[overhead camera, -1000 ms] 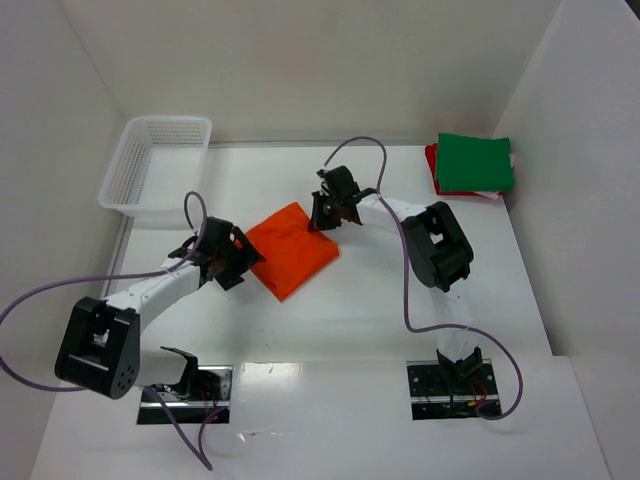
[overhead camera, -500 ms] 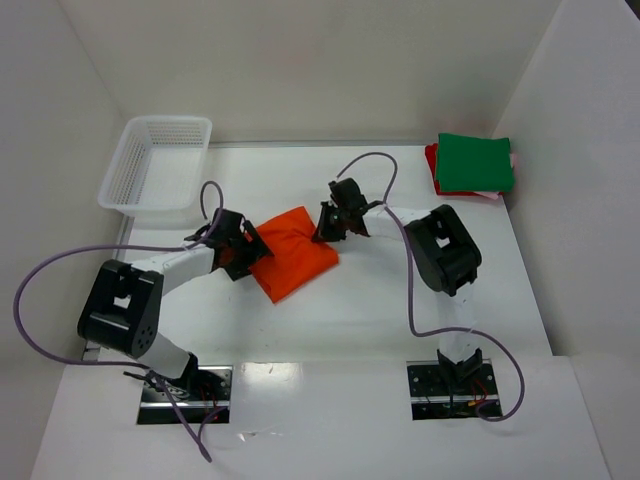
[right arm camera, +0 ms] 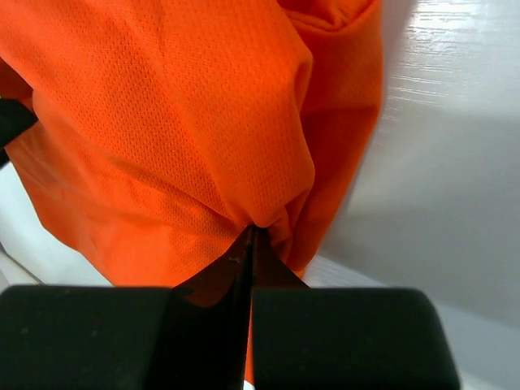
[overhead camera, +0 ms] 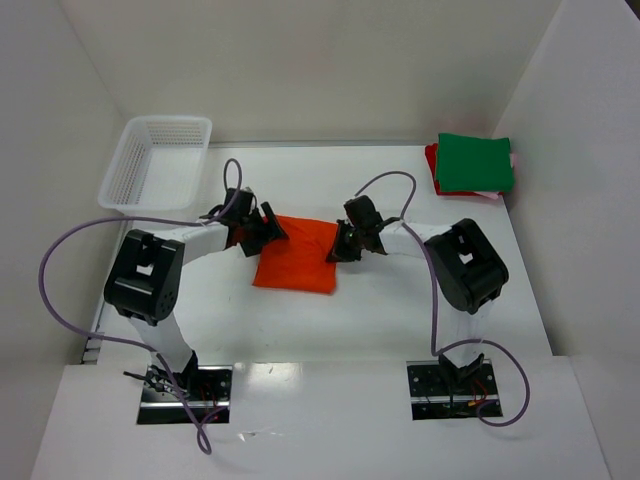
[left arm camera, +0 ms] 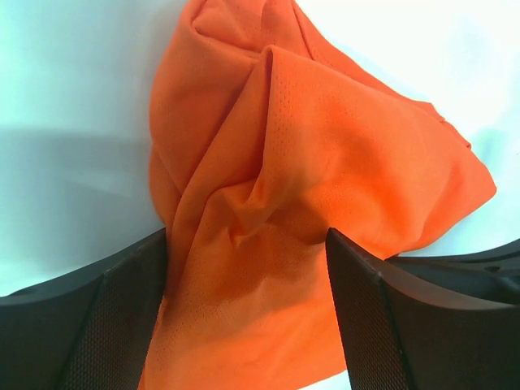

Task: Fold and stack the t-shirts
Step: Put the neatly folded tshirt into the corner of the board with the right arm

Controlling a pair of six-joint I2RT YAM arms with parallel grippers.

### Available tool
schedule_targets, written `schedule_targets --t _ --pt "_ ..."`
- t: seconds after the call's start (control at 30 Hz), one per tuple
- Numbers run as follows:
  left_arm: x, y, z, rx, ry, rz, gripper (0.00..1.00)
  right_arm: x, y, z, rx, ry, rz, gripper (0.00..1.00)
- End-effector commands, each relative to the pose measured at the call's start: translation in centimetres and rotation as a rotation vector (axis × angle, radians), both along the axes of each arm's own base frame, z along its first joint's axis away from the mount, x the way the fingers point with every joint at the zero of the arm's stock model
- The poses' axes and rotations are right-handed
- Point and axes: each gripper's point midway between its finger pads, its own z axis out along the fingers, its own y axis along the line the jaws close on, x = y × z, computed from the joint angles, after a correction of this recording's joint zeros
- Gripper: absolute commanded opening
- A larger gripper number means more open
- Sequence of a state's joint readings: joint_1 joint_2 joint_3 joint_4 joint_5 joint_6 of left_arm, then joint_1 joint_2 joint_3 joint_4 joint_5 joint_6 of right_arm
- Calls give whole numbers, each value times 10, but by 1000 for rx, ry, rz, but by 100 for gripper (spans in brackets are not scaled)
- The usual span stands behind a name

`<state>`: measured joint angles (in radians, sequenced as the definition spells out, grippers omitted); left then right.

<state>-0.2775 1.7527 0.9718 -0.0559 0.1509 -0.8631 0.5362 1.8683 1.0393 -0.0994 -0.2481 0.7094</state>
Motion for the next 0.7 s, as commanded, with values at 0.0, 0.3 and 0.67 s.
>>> schedule_targets --t 0.0,0.3,0.67 --pt "-12 2 -20 57 57 -82 83 4 -8 2 -57 -12 -27 0" --pt "-17 35 -10 155 41 -139 87 43 -23 -2 -135 -38 -80 0" --pt "-22 30 -26 137 59 -188 87 68 -43 7 -121 -51 -122 0"
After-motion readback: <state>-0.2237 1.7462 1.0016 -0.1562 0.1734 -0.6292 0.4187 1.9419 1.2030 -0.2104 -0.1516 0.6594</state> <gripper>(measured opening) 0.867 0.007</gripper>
